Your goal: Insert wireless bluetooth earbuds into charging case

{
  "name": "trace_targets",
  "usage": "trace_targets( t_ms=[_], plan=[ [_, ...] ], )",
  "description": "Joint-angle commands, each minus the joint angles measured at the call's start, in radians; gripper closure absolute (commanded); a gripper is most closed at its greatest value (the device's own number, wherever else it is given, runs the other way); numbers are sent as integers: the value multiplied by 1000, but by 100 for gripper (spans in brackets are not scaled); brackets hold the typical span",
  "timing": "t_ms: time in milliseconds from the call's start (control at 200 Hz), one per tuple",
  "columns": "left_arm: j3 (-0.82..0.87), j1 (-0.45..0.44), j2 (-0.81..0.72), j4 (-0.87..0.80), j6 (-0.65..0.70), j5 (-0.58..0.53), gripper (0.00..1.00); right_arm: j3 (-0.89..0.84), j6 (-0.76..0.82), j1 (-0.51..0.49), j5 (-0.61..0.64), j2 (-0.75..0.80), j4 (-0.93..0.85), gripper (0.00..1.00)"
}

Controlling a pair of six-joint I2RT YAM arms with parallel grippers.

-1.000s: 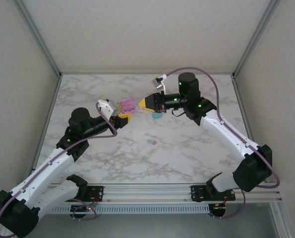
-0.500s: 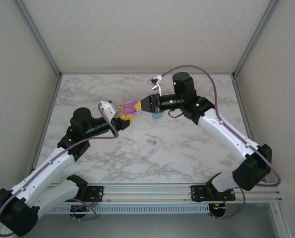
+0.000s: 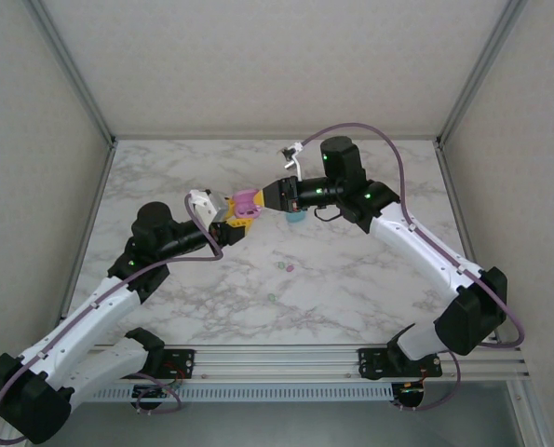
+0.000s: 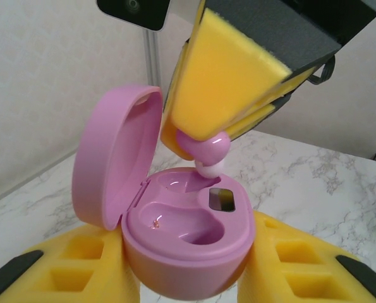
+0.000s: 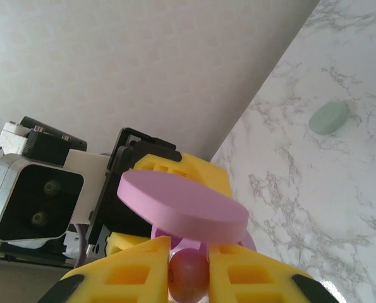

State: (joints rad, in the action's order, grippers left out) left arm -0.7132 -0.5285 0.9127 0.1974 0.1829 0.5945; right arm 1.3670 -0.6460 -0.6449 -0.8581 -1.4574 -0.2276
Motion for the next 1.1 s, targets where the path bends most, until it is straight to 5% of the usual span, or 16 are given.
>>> trace_targets(
  t_ms=[0, 1096],
  plan=[
    [-49, -10, 2, 19, -4, 33, 79, 24, -18, -7, 4, -19, 36, 81],
    [-56, -15, 9, 58, -38, 33, 79, 70, 83, -16, 70, -34, -115, 74]
  ],
)
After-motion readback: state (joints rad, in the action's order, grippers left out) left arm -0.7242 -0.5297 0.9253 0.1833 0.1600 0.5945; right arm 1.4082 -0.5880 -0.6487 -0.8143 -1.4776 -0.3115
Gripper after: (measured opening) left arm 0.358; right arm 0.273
